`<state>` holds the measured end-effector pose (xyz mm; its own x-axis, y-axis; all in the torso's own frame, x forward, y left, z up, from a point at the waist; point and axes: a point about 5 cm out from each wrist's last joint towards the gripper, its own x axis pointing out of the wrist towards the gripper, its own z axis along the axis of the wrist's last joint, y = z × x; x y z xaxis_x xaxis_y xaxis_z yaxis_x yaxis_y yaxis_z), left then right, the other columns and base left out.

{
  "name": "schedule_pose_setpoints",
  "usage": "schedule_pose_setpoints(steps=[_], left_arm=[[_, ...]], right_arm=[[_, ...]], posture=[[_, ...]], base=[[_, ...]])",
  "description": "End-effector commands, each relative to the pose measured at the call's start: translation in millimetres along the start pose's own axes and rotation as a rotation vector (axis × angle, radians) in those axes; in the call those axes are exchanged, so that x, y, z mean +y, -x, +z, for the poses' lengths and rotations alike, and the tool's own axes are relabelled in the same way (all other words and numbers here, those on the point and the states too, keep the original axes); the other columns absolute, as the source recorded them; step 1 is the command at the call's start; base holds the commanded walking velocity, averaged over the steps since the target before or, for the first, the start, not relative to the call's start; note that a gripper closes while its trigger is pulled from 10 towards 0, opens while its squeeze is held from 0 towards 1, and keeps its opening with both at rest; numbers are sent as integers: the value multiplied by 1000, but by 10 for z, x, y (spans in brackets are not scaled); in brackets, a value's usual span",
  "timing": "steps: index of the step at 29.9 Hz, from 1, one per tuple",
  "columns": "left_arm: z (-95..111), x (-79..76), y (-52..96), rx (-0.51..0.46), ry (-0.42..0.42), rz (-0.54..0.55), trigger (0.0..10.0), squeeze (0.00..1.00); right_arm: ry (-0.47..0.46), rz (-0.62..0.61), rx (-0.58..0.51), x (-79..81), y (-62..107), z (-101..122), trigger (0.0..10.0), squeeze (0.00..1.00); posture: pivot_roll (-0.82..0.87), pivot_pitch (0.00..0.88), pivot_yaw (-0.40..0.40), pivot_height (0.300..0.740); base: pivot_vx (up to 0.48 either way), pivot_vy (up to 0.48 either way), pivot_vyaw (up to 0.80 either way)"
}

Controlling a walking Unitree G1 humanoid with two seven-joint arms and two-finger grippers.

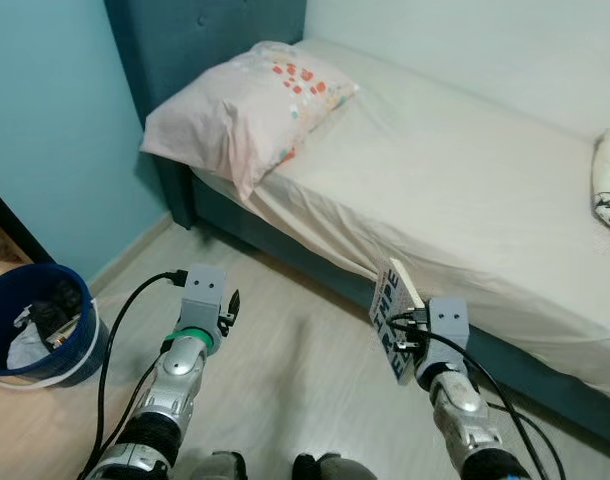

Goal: Clean up the room

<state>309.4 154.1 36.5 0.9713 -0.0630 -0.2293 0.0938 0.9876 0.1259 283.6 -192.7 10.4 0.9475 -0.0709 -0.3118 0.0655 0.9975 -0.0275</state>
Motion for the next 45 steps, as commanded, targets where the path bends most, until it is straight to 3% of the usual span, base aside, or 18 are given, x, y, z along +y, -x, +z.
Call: schedule_pose_setpoints(steps=[1,5,9,11,12,14,18,20,25,34,41,43,45], left_arm=[[-91,-33,41,37,3,-11,10000,0],[-57,-110,17,35,1,-27,10000,0],[-53,-121,-8,43,3,-30,10000,0],[-89,-116,-11,63,-39,-68,10000,0],[-81,-131,-23,66,-57,-82,10000,0],[-53,-135,-39,63,-53,-86,10000,0],[-33,-134,-64,68,-51,-82,10000,0],[-4,-143,-90,71,-41,-68,10000,0],[-131,-80,-42,118,-43,-33,10000,0],[-188,-17,-27,147,17,31,10000,0],[-158,-52,-38,131,25,30,10000,0],[-172,-7,-25,131,32,49,10000,0],[-182,-7,-20,133,33,54,10000,0]], right_arm=[[0,-15,-24,-68,1,46,10000,0],[0,-29,-24,-159,-2,61,10000,0],[26,-32,-19,-172,-8,52,10000,0],[-11,-55,-52,-157,6,78,10000,0],[-32,-75,-56,-190,29,59,10000,0],[-53,-89,-63,-218,46,52,10000,0],[-67,-101,-66,-251,46,50,10000,0],[-108,-112,-62,-311,40,53,10000,0],[-134,-174,-62,-451,61,70,10000,0],[-27,-99,-79,-329,13,150,10000,0],[-35,-64,-79,-258,-30,182,10000,0],[1,-3,-75,-113,-56,190,10000,0],[12,14,-76,-79,-63,198,10000,0]], posture=[[46,103,-21,737],[62,124,-56,737],[4,104,-8,737],[-2,96,17,737],[21,43,49,737],[24,34,57,737],[28,57,60,737],[46,20,36,737],[-34,27,37,737],[-24,16,18,737],[2,25,2,737],[1,38,4,737],[1,38,4,737]], base=[[0,0,0],[0,0,0],[0,0,0],[0,0,0],[0,0,0],[0,0,0],[0,0,0],[0,0,0],[0,0,0],[0,0,0],[0,0,0],[0,0,0],[0,0,0]])
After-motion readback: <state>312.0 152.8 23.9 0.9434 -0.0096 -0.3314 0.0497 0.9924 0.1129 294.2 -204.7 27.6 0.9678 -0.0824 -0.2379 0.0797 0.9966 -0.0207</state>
